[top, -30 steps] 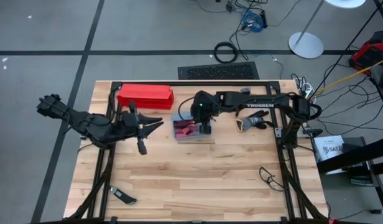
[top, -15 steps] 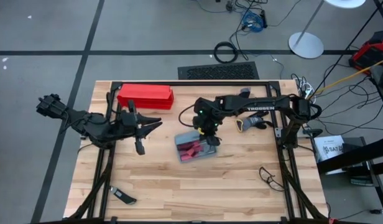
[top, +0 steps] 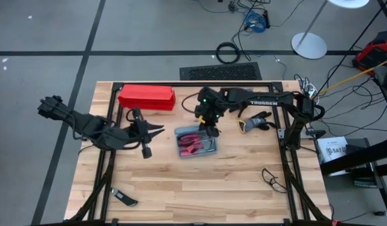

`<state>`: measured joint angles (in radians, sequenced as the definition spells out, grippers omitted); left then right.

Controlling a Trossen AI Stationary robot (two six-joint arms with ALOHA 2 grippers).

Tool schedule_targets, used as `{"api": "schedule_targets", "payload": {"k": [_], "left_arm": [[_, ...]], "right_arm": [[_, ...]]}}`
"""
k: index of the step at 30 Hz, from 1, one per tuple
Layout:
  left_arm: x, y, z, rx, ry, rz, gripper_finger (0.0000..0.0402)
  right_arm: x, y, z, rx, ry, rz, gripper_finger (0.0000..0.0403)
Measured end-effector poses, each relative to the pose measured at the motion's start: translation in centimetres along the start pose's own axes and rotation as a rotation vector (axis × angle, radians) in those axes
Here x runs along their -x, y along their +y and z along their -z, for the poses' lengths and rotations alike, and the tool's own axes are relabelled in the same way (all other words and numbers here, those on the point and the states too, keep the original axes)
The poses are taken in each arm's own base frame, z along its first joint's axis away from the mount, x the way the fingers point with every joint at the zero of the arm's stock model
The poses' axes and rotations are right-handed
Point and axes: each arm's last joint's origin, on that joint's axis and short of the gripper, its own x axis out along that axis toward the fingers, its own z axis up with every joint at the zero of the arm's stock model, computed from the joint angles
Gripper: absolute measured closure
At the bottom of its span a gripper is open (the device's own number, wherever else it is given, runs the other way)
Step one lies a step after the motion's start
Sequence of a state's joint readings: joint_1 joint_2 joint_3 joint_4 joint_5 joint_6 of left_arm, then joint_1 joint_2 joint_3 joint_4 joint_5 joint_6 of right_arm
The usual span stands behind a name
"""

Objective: Prefit tool cases
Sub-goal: Open the gray pre-fit tool case

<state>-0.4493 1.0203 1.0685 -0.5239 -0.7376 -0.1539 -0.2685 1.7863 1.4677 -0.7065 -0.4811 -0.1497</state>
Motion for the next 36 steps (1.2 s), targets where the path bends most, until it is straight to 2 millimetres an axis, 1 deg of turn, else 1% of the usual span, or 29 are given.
{"api": "schedule_targets", "payload": {"k": [6,9,16,18,22,25,28,32,34,36], "left_arm": [[-0.2,-0.5,0.1,-0.015,0.012,0.031,0.0349],[-0.2,-0.5,0.1,-0.011,0.008,0.031,0.0349],[0.3,-1.1,-0.2,0.006,-0.026,0.079,0.0349],[0.5,-1.5,-0.3,0.007,-0.036,0.1,0.0349],[1.2,-1.9,-0.6,0.024,-0.073,0.139,0.0349],[1.7,-2.0,-0.8,0.036,-0.096,0.153,0.0349],[2.1,-2.0,-1.0,0.048,-0.122,0.153,0.0349],[2.4,-1.9,-1.1,0.055,-0.136,0.139,0.0349],[2.4,-1.9,-1.1,0.059,-0.14,0.132,0.0349],[2.5,-1.8,-1.2,0.064,-0.145,0.13,0.0349]], "right_arm": [[0.9,-1.8,0.2,-0.028,-0.024,0.037,0.0402],[0.9,-2.7,0.2,-0.037,-0.035,0.048,0.0402],[0.0,-4.3,0.6,-0.049,-0.022,0.089,0.0402],[0.1,-4.5,0.6,-0.045,-0.024,0.103,0.0402],[1.2,-4.4,0.2,-0.017,-0.067,0.124,0.0402],[2.0,-4.2,0.0,0.012,-0.079,0.17,0.0401],[2.2,-4.5,-0.1,0.019,-0.091,0.199,0.0383],[2.3,-4.6,-0.1,0.028,-0.095,0.213,0.034],[2.3,-4.6,-0.1,0.064,-0.09,0.224,0.0321],[2.3,-4.8,-0.2,0.125,-0.072,0.297,0.0305]]}}
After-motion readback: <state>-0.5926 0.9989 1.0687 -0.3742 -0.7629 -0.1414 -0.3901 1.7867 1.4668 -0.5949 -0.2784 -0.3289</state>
